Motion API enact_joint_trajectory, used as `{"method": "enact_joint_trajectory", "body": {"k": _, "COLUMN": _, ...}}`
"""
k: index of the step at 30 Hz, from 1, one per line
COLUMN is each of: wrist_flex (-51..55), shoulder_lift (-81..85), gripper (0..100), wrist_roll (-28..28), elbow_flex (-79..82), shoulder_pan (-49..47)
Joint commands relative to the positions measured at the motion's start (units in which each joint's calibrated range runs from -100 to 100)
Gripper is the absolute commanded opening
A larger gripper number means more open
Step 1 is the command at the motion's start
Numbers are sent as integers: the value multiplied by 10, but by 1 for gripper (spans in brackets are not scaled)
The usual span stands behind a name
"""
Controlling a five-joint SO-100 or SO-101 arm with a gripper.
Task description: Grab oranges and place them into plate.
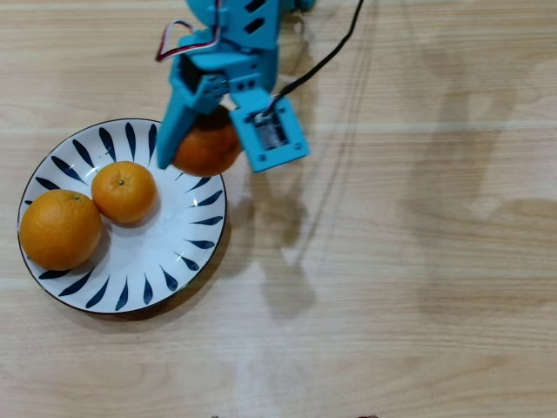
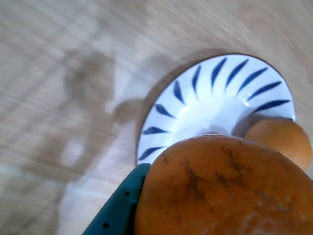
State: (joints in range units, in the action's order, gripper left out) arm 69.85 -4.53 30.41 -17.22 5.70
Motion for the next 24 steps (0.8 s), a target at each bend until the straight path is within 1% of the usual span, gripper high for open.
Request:
{"method": "enact_joint_trajectory", "body": {"k": 1, "wrist_flex": -78, "shoulder_lift": 6, "gripper": 31, "wrist_roll": -10, "elbow_flex": 12, "shoulder_pan": 23}}
{"method": "enact_joint_trajectory", "body": {"k": 5, "wrist_flex": -133, "shoulder_lift": -52, "gripper": 31, "wrist_roll": -15, "elbow_flex": 20, "shoulder_pan": 36}}
{"method": "enact_joint_trajectory", "body": {"k": 12, "wrist_flex": -185, "shoulder_lift": -142, "gripper": 32, "wrist_roll": -18, "elbow_flex": 17, "shoulder_pan": 45}}
{"method": "enact_joint_trajectory", "body": {"k": 14, "wrist_flex": -194, "shoulder_lift": -153, "gripper": 36, "wrist_roll": -18, "elbow_flex": 17, "shoulder_pan": 45}}
{"method": "enact_joint_trajectory", "body": {"k": 16, "wrist_flex": -197, "shoulder_lift": -157, "gripper": 45, "wrist_roll": -18, "elbow_flex": 13, "shoulder_pan": 42}}
{"method": "enact_joint_trajectory", "body": {"k": 18, "wrist_flex": -195, "shoulder_lift": -160, "gripper": 51, "wrist_roll": -18, "elbow_flex": 4, "shoulder_pan": 39}}
{"method": "enact_joint_trajectory", "body": {"k": 20, "wrist_flex": -192, "shoulder_lift": -160, "gripper": 52, "wrist_roll": -16, "elbow_flex": -8, "shoulder_pan": 33}}
{"method": "enact_joint_trajectory", "body": {"k": 24, "wrist_flex": -188, "shoulder_lift": -154, "gripper": 49, "wrist_roll": -13, "elbow_flex": -21, "shoulder_pan": 24}}
